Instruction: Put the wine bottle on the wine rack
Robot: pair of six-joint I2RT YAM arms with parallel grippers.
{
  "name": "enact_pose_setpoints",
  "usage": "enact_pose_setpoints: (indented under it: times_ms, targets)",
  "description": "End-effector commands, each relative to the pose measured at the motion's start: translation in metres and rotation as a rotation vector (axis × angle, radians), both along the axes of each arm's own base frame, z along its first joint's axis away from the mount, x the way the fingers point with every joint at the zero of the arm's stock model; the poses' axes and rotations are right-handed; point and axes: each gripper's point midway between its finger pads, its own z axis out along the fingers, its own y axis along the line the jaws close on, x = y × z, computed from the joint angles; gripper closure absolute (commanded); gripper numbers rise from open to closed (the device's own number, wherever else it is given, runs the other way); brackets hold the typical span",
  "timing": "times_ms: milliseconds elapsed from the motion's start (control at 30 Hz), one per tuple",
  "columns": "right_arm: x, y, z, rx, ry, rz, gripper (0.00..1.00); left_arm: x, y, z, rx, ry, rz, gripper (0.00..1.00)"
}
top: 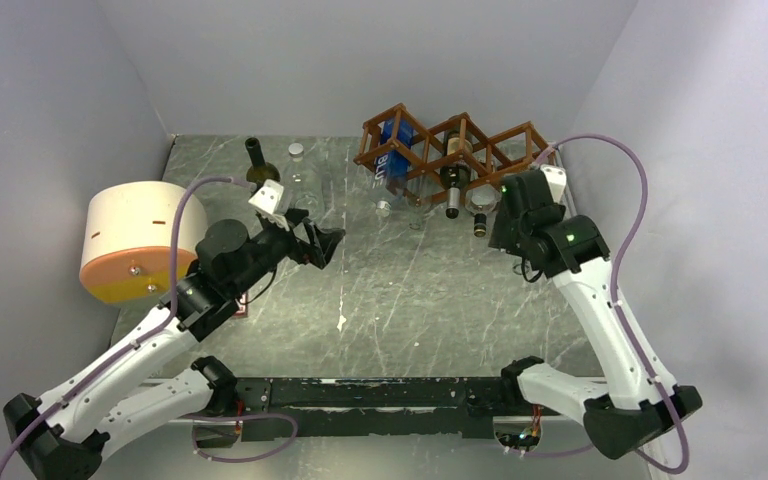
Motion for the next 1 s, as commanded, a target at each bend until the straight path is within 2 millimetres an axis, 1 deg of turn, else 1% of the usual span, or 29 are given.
enact_pose_setpoints:
  times_ms: [0, 133, 233, 300, 467, 633, 733, 833, 867, 933, 967]
  targets:
    - [0.021, -0.029, -0.008, 0.034, -0.013, -0.095, 1.0, -0.004, -0.005, -0.008, 0.019, 0.058, -0.027, 0.01]
    - [0.029, -0.044, -0.027, 0.053, 0.016, -0.112, 1.0, -0.005, -0.007, -0.011, 0.017, 0.074, -0.033, 0.01]
    - [0.034, -0.048, -0.034, 0.079, 0.02, -0.115, 1.0, -0.006, -0.007, -0.01, 0.019, 0.065, -0.042, 0.01]
    - [0.039, -0.049, -0.036, 0.09, 0.001, -0.108, 1.0, -0.007, -0.008, -0.01, 0.019, 0.059, -0.047, 0.01]
    - [0.056, -0.047, -0.04, 0.116, -0.012, -0.091, 1.0, -0.008, -0.009, -0.01, 0.023, 0.057, -0.06, 0.01]
    - [0.076, -0.042, -0.033, 0.146, -0.058, -0.083, 1.0, -0.014, -0.017, -0.013, 0.05, 0.065, -0.122, 0.01]
    - [0.085, -0.04, -0.036, 0.158, -0.074, -0.084, 1.0, -0.013, -0.018, -0.016, 0.063, 0.079, -0.123, 0.01]
    - [0.099, -0.038, -0.036, 0.177, -0.153, -0.079, 1.0, -0.012, -0.018, -0.017, 0.07, 0.084, -0.117, 0.01]
    - [0.102, -0.038, -0.044, 0.182, -0.176, -0.086, 1.0, -0.012, -0.018, -0.017, 0.069, 0.083, -0.12, 0.01]
    - [0.109, -0.038, -0.046, 0.204, -0.239, -0.097, 1.0, -0.014, -0.019, -0.017, 0.068, 0.083, -0.126, 0.01]
    - [0.114, -0.036, -0.043, 0.215, -0.268, -0.094, 1.0, -0.014, -0.019, -0.018, 0.068, 0.085, -0.127, 0.01]
